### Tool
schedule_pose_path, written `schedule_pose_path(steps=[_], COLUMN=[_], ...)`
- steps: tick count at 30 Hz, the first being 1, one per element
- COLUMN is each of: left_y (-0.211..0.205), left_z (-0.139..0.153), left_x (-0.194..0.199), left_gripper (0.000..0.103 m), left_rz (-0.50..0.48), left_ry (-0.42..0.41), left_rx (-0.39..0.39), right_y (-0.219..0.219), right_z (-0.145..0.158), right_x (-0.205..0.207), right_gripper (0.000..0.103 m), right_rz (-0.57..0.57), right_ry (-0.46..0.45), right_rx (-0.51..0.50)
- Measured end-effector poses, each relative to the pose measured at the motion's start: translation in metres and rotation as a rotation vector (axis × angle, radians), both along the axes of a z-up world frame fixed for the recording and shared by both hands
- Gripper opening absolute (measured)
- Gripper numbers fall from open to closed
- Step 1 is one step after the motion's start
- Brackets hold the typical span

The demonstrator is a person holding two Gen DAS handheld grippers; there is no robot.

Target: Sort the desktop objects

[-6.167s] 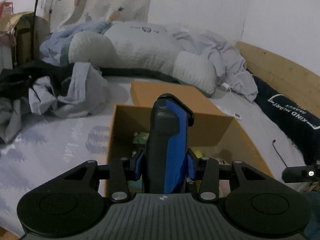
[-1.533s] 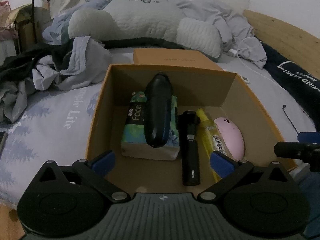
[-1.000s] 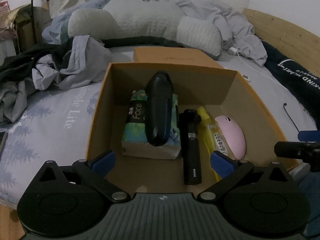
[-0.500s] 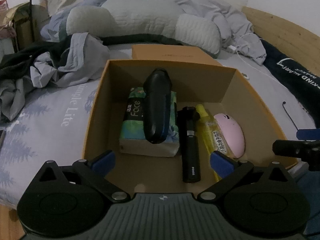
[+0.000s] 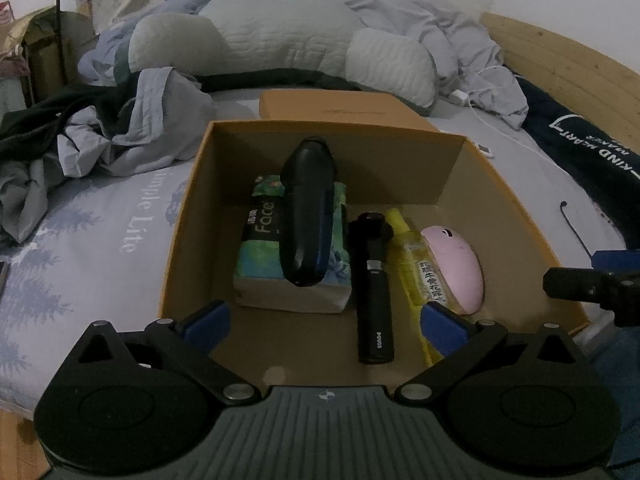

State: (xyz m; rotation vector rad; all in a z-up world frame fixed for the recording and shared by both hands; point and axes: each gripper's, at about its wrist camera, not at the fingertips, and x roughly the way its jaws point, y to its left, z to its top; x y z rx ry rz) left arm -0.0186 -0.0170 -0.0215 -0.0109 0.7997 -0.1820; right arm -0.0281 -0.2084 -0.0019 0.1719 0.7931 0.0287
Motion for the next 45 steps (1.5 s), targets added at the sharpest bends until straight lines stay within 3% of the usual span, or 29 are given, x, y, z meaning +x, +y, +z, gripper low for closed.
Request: schedule_pose_path(steps=[9, 20, 31, 45], left_y=[-0.006, -0.011, -0.022, -0.039], left_z=[0.001, 0.003, 0.008, 0.047], left_x=[0.001, 0.000, 0.002, 0.041], left_gripper=[0.103, 0.103, 0.103, 0.103], left_rz=[-0.014, -0.024, -0.036, -0.044], left_ry=[-0.002, 0.005, 0.004, -0.029], left_rx=[-0.013, -0.049, -0.046, -0.076], right_y=[-0.012, -0.012, -0.028, -0.079], right_z=[0.001, 0.005, 0.005, 0.053], right_x=[0.002, -0.002, 0.002, 0.022], right_gripper=[0.103, 0.103, 0.103, 0.103], right_rz=[-0.040, 0.012, -0.035, -0.067], right_ry=[-0.016, -0.062, -0.021, -0.108], right_rx=[-0.017, 0.001, 0.048, 0.076])
